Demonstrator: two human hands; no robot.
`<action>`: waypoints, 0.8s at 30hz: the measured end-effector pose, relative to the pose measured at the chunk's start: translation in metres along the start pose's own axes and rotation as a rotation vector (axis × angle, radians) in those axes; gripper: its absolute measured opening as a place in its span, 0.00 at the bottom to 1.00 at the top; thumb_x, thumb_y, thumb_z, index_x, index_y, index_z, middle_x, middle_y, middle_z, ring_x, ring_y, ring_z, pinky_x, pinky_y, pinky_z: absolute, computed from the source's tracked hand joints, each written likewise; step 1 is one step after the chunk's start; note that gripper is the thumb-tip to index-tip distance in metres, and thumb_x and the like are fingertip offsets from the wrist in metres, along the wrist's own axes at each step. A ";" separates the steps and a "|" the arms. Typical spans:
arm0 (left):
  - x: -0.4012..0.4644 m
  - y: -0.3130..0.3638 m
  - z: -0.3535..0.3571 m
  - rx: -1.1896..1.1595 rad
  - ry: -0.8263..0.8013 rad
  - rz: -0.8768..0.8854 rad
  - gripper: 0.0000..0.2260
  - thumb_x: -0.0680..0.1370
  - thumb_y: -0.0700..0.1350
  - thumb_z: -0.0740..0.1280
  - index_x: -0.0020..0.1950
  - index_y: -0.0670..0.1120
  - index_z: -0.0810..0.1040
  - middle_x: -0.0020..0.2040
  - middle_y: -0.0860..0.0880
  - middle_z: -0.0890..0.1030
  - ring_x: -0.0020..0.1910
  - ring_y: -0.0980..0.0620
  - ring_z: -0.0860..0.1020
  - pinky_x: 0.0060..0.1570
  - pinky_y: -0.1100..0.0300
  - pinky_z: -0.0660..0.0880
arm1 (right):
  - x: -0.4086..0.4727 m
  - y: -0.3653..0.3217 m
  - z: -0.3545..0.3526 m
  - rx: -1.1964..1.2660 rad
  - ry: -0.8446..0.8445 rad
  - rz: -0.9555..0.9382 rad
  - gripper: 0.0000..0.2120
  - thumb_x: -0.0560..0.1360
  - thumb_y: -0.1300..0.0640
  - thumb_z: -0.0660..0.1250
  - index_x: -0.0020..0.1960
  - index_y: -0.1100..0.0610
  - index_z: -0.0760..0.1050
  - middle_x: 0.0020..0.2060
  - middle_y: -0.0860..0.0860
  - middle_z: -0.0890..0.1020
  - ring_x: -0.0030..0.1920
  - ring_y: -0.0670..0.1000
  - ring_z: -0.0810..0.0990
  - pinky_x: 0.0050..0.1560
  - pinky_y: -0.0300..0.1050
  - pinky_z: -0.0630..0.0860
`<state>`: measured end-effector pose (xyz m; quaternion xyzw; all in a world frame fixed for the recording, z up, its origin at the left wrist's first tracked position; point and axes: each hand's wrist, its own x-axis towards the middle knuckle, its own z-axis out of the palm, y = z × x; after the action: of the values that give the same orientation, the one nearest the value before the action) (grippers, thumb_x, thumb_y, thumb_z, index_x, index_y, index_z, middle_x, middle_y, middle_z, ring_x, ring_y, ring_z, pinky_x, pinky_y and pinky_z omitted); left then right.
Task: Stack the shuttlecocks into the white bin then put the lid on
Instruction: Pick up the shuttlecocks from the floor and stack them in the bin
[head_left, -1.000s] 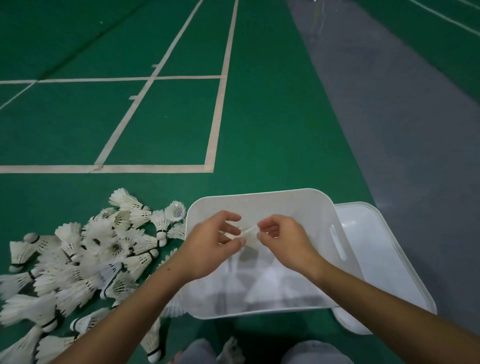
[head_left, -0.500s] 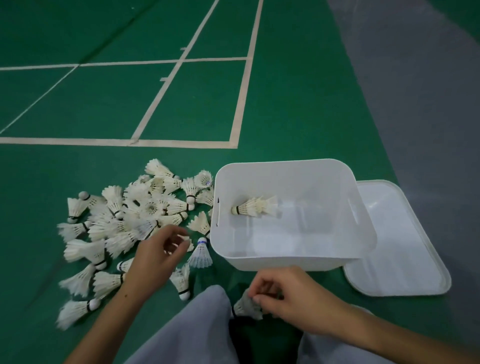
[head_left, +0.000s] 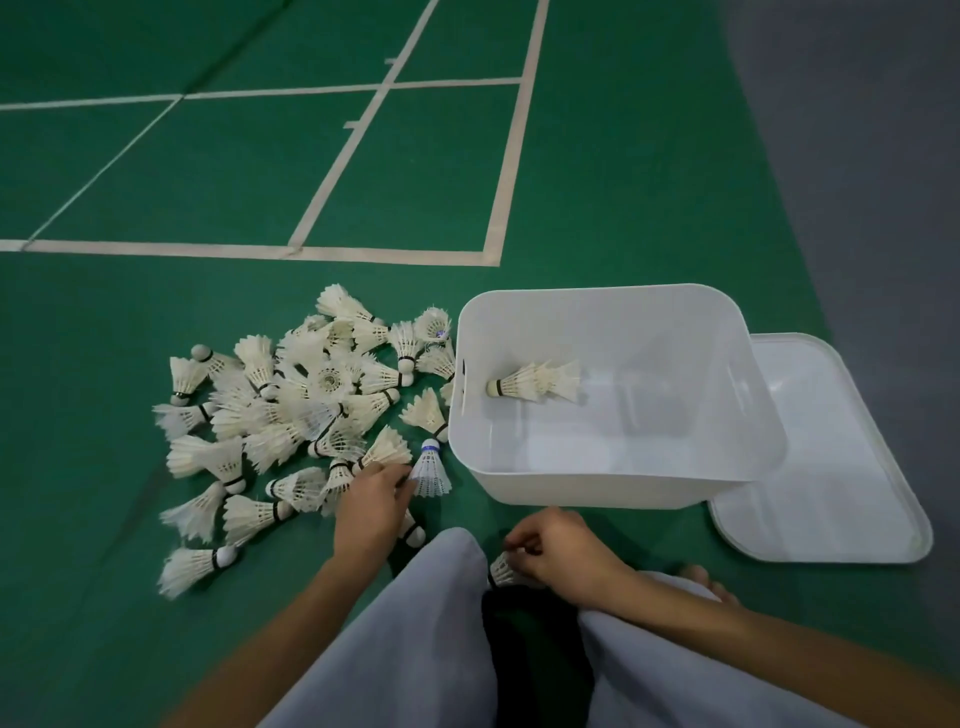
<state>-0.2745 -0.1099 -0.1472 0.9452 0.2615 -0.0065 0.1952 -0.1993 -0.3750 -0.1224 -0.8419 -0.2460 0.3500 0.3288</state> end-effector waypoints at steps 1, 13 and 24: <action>0.000 0.000 0.002 -0.023 0.022 0.003 0.08 0.81 0.44 0.71 0.57 0.49 0.87 0.48 0.46 0.83 0.47 0.43 0.81 0.43 0.53 0.73 | -0.002 0.001 -0.002 0.001 0.010 0.000 0.09 0.76 0.57 0.75 0.55 0.56 0.88 0.50 0.50 0.89 0.50 0.46 0.86 0.56 0.37 0.81; -0.010 0.043 -0.077 -0.332 0.297 -0.012 0.09 0.78 0.41 0.75 0.58 0.46 0.88 0.46 0.50 0.88 0.38 0.52 0.82 0.38 0.54 0.79 | -0.059 -0.083 -0.056 -0.148 0.129 -0.426 0.08 0.78 0.54 0.72 0.55 0.49 0.86 0.49 0.43 0.87 0.49 0.43 0.83 0.54 0.43 0.80; 0.000 0.121 -0.147 -0.425 0.382 0.255 0.10 0.78 0.39 0.74 0.56 0.50 0.88 0.44 0.58 0.87 0.32 0.56 0.78 0.33 0.64 0.76 | -0.062 -0.103 -0.144 0.352 0.347 -0.219 0.06 0.74 0.61 0.78 0.50 0.52 0.89 0.43 0.43 0.89 0.43 0.46 0.87 0.48 0.40 0.83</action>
<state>-0.2281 -0.1503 0.0325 0.8926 0.1680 0.2506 0.3350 -0.1491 -0.4013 0.0568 -0.7876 -0.2107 0.2004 0.5433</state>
